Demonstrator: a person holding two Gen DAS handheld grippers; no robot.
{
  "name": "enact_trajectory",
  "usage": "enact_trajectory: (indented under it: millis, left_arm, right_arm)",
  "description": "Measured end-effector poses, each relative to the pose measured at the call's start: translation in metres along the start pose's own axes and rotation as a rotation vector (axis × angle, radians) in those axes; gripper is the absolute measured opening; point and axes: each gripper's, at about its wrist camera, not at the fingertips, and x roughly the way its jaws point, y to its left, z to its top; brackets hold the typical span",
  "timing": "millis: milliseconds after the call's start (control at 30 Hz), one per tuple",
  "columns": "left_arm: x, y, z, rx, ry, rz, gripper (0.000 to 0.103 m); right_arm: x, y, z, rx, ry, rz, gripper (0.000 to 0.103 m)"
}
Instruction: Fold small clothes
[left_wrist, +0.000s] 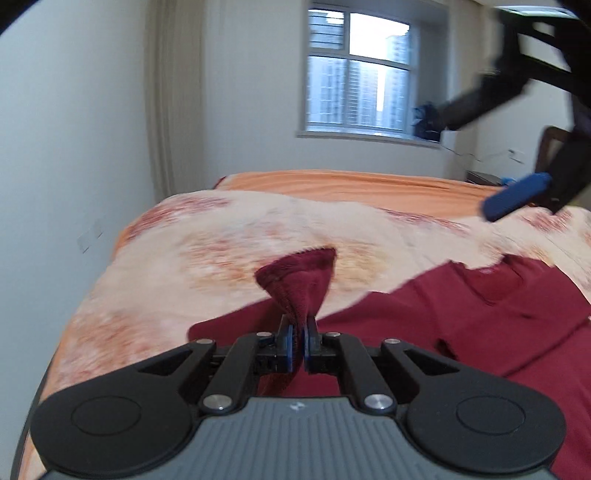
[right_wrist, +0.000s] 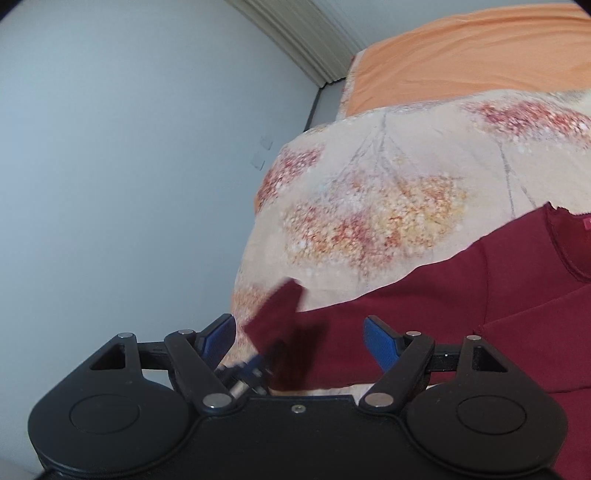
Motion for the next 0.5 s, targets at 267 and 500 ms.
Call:
enact_trajectory:
  millis: [267, 500]
  left_arm:
    - [-0.007, -0.086, -0.015, 0.275, -0.084, 0.036, 0.005]
    - [-0.009, -0.144, -0.038, 0.636, -0.195, 0.055, 0.005]
  right_arm:
    - [0.024, -0.078, 0.002, 0.344, 0.107, -0.003, 0.079]
    - [0.025, -0.111, -0.009, 0.494, 0.132, 0.002, 0.071]
